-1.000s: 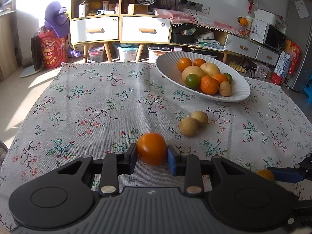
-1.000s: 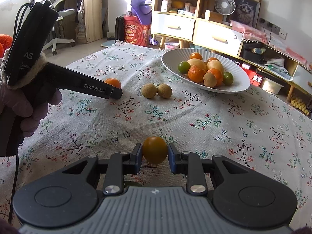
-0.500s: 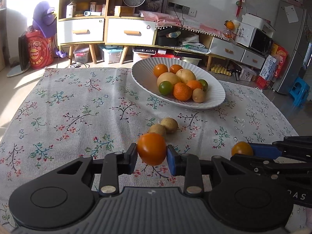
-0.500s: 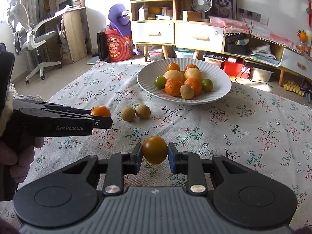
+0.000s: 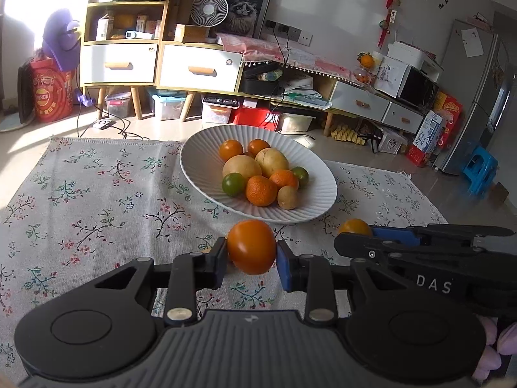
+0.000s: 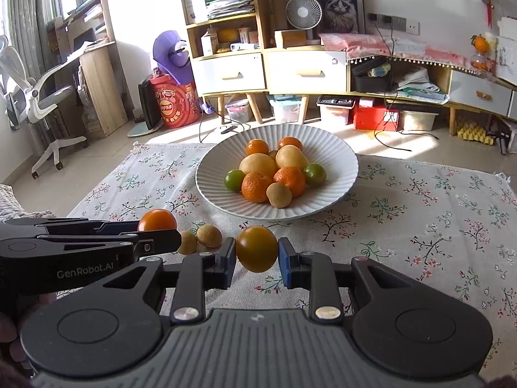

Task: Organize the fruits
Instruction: 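Carry both held fruits over the white bowl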

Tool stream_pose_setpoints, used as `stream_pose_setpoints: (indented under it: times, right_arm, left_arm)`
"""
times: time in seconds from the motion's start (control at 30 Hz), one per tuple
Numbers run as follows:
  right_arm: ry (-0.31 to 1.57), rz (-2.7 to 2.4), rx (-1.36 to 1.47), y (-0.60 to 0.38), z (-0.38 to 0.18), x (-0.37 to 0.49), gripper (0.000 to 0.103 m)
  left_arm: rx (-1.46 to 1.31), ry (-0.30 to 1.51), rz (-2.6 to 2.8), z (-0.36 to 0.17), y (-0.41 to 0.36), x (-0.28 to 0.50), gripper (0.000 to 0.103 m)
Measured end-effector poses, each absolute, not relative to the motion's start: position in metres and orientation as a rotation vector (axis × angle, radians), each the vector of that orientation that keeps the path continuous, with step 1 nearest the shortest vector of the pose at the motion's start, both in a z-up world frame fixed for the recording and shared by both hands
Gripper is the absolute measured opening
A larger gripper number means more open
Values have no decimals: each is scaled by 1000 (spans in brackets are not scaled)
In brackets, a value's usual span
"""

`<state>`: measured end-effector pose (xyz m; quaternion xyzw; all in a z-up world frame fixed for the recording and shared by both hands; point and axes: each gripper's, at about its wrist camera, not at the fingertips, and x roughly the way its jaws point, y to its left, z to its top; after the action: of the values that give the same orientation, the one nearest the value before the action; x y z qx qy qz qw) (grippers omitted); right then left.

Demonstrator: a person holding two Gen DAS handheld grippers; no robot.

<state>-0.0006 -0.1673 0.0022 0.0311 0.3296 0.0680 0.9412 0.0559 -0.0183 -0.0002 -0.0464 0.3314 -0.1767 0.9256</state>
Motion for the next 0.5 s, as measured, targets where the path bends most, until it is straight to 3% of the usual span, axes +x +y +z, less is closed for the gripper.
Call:
stream_pose_setpoints:
  times: [0.5]
  right_arm:
    - [680,90,148,-194,1,44,25]
  left_arm:
    - [-102,697,-358,-10,-40,103,22]
